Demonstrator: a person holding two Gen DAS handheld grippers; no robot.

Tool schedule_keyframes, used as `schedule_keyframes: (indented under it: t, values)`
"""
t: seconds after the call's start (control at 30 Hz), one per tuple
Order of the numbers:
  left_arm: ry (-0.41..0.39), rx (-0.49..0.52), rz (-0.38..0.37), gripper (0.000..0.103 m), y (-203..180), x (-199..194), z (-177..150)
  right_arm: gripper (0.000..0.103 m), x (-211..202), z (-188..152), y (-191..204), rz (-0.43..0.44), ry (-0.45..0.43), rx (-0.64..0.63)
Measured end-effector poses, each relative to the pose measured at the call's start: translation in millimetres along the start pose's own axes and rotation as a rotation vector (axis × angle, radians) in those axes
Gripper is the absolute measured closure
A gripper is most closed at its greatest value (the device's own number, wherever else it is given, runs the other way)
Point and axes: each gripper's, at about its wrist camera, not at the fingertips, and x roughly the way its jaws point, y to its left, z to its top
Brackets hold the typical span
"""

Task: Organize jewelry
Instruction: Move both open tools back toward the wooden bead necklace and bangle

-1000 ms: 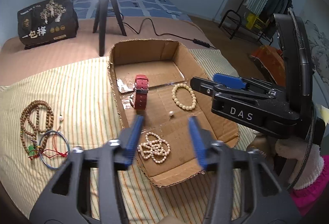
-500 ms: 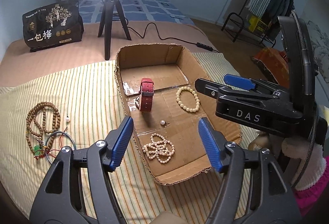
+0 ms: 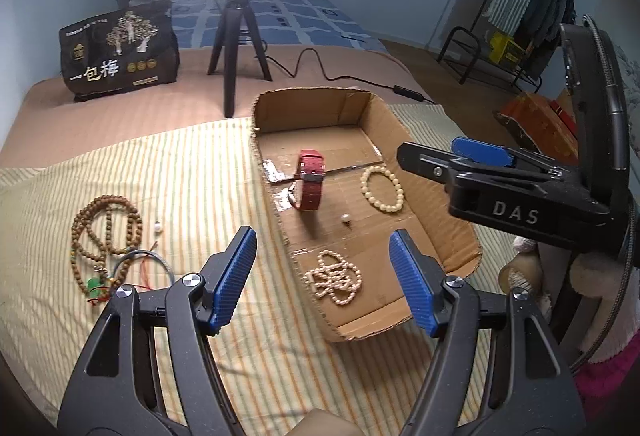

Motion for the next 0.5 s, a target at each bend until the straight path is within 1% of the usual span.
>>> schedule_keyframes:
  t: [0.23,0.5]
  values:
    - [-0.014,-0.026,0.033,0.032,27,-13,-1,0.026,-6,3,15,0.029,-0.023,0.001]
    - [-0.039,-0.117,0.073,0.032,71,-35,2,0.026,-15,9,39,0.084,-0.061,-0.008]
